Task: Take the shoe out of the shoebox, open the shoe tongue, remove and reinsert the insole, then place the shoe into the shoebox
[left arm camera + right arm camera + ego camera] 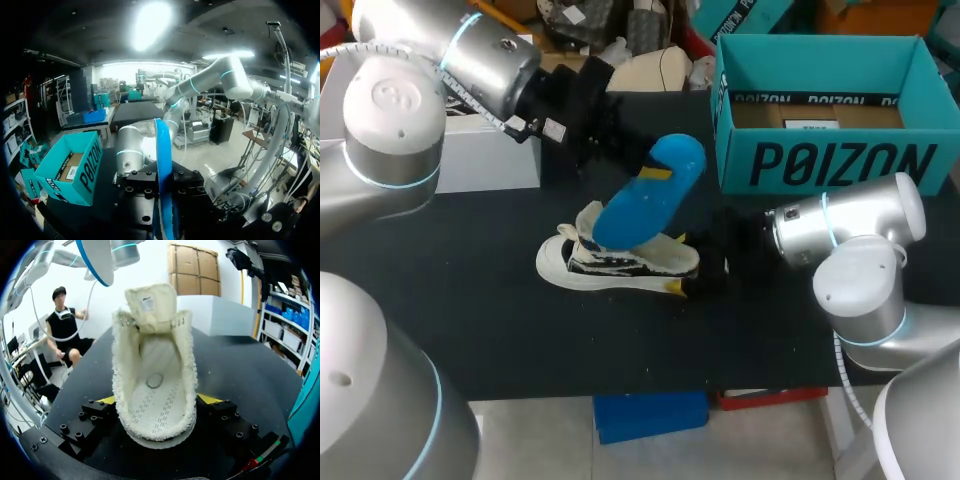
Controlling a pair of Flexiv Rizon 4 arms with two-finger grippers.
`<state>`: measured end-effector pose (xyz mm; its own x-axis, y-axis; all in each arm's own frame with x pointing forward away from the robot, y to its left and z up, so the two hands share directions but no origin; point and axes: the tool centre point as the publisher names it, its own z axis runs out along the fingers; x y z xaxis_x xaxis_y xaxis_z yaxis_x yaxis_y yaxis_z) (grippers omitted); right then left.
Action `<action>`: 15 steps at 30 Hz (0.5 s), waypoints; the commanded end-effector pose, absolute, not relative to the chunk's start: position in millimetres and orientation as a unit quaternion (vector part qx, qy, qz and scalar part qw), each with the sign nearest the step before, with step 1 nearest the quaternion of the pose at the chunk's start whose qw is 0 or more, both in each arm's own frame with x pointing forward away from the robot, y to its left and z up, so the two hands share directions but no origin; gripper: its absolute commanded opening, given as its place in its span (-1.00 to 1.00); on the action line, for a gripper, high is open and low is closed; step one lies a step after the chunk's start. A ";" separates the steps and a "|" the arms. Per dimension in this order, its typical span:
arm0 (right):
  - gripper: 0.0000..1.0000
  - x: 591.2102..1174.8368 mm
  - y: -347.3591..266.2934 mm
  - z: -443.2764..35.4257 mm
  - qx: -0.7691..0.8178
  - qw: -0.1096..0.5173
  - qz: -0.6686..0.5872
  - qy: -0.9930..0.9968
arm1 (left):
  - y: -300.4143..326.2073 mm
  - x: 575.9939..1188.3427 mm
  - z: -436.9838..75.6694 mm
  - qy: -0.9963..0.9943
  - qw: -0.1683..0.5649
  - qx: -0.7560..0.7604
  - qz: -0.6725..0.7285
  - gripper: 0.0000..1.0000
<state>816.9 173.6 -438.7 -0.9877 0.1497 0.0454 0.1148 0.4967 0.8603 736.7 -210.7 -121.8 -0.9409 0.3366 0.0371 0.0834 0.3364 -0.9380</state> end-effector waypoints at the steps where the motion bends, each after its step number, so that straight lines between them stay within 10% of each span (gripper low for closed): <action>1: -1.00 818.2 171.4 -441.5 0.077 0.017 0.495 0.865 | -206.1 723.9 -104.8 -0.802 0.109 -0.096 0.579 -1.00; 15: -1.00 818.2 171.4 -441.5 0.077 0.017 0.495 0.865 | -208.2 675.4 -23.4 -0.730 0.169 -0.017 0.661 -1.00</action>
